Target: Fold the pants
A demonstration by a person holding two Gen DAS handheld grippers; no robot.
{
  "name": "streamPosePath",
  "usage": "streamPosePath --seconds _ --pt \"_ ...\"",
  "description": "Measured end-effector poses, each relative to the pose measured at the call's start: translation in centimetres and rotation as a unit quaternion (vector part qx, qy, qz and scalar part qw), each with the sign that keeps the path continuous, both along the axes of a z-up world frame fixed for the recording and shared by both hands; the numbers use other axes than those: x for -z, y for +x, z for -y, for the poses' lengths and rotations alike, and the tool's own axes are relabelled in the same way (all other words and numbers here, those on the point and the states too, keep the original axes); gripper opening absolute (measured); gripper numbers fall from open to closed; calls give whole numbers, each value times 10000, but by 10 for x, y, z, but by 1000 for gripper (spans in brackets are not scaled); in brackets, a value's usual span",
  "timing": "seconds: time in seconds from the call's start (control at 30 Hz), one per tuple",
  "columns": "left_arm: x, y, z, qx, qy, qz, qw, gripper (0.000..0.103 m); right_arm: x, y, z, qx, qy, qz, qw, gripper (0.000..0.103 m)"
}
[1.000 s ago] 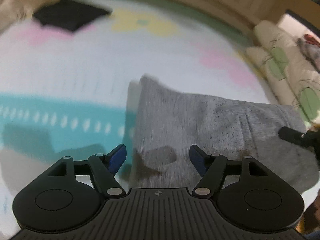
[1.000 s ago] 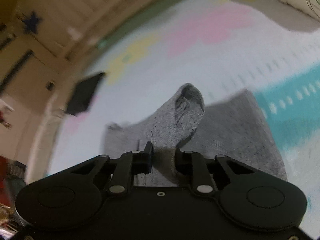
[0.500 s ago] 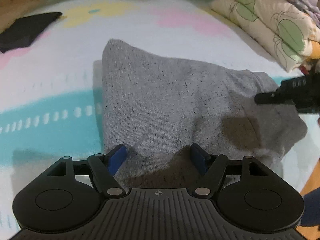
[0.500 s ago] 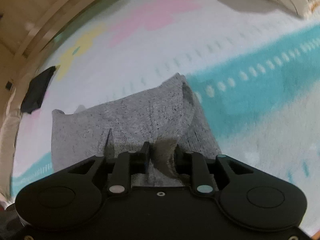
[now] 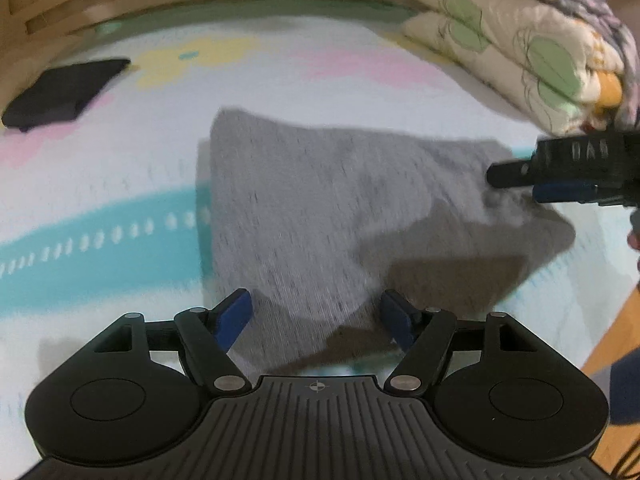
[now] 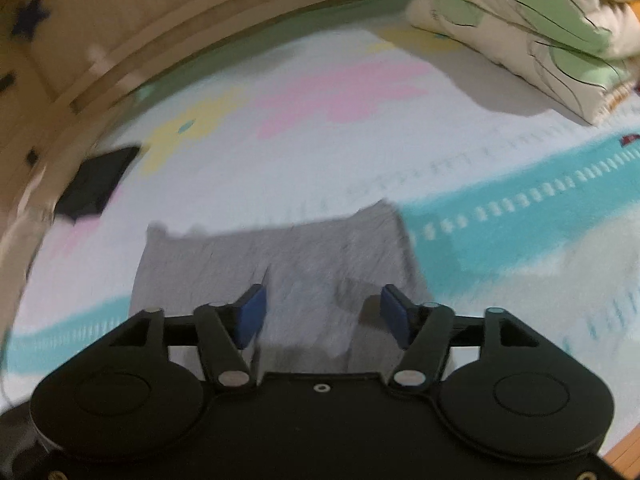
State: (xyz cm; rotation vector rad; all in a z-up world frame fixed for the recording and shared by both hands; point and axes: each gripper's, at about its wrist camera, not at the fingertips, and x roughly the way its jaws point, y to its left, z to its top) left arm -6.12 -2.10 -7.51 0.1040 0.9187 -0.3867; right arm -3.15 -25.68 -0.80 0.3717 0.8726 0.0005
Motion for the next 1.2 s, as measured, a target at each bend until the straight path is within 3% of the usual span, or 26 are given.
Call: streamPosePath --seconds 0.03,0.1,0.17,0.3,0.5,0.9,1.0,1.13,1.2 --pt "6 1 0 -47 -14 -107 9999 75 3 -3 -8 -134 -141 -55 9998 73" --pt "14 4 -2 -189 -37 -245 9995 89 16 -8 -21 -439 -479 -269 9975 73" --pt "16 9 -5 -316 -64 -382 9988 93 30 -10 -33 -727 -928 -482 9919 76" --pt "17 21 -8 -479 -131 -677 9965 99 41 -16 -45 -710 -1696 -270 9826 97" --pt "24 28 -14 -716 -313 -969 9922 103 49 -1 -27 -287 -1170 -676 9904 101" --pt "22 27 -14 -609 -386 -953 9928 103 55 3 -10 -555 -735 -504 9945 103" --pt "11 24 -22 -682 -563 -711 9935 101 58 7 -2 -653 -497 -506 9953 103" --pt "-8 26 -36 -883 -512 -48 9948 100 59 15 8 -859 -187 -587 9944 103" --pt "-10 31 -43 -970 -505 47 9940 100 58 20 11 -946 -92 -633 9935 103"
